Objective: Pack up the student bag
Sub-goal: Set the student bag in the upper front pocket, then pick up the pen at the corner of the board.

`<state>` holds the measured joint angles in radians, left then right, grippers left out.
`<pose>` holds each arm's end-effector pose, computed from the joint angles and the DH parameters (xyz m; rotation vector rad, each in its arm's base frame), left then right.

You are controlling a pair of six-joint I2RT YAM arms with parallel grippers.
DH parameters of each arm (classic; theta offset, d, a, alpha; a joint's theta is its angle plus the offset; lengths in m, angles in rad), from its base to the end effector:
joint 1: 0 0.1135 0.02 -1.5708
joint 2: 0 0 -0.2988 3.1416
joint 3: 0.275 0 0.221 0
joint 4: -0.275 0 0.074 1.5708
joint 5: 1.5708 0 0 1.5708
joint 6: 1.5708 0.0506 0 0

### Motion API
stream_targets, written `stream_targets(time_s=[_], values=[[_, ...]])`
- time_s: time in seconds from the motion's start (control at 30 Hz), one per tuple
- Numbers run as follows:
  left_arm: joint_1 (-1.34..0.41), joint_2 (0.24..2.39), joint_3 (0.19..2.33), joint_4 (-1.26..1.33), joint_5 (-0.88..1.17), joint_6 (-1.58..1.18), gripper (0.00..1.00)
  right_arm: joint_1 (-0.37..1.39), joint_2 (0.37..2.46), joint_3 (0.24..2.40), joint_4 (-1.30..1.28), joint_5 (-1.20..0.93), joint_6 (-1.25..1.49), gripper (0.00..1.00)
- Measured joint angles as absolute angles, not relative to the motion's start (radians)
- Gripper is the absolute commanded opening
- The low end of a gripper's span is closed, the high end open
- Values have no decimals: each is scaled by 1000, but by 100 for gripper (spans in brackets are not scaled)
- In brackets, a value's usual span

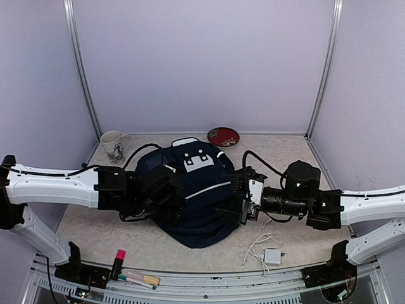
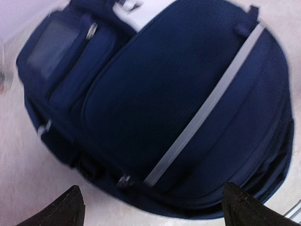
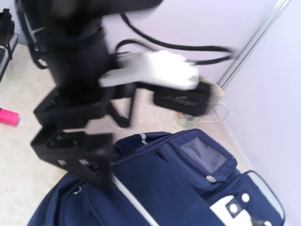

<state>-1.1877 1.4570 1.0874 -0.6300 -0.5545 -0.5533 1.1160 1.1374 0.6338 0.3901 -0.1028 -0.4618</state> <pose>0.1254 -0.2399 0.2910 0.5491 2.3054 -0.0971 0.0978 0.2119 0.3205 -1.2724 1.1526 0.5754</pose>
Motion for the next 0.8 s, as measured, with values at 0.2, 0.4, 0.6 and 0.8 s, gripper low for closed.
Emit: stream_targets(time_s=[0.2,0.4,0.6,0.8], values=[[-1192,1356,838,-894,-461,-937,99,1116,1112,574,426,-118,-416,89],[-1190,1060,633,-1002,-312,-1171,90,1116,1112,556,441,-127,-393,89],[-1193,937,545,-979,-191,-1229,88,1116,1111,543,457,-128,-384,89],[-1255,1072,545,-986,-160,-1254,82,1116,1101,528,477,-130,-376,89]])
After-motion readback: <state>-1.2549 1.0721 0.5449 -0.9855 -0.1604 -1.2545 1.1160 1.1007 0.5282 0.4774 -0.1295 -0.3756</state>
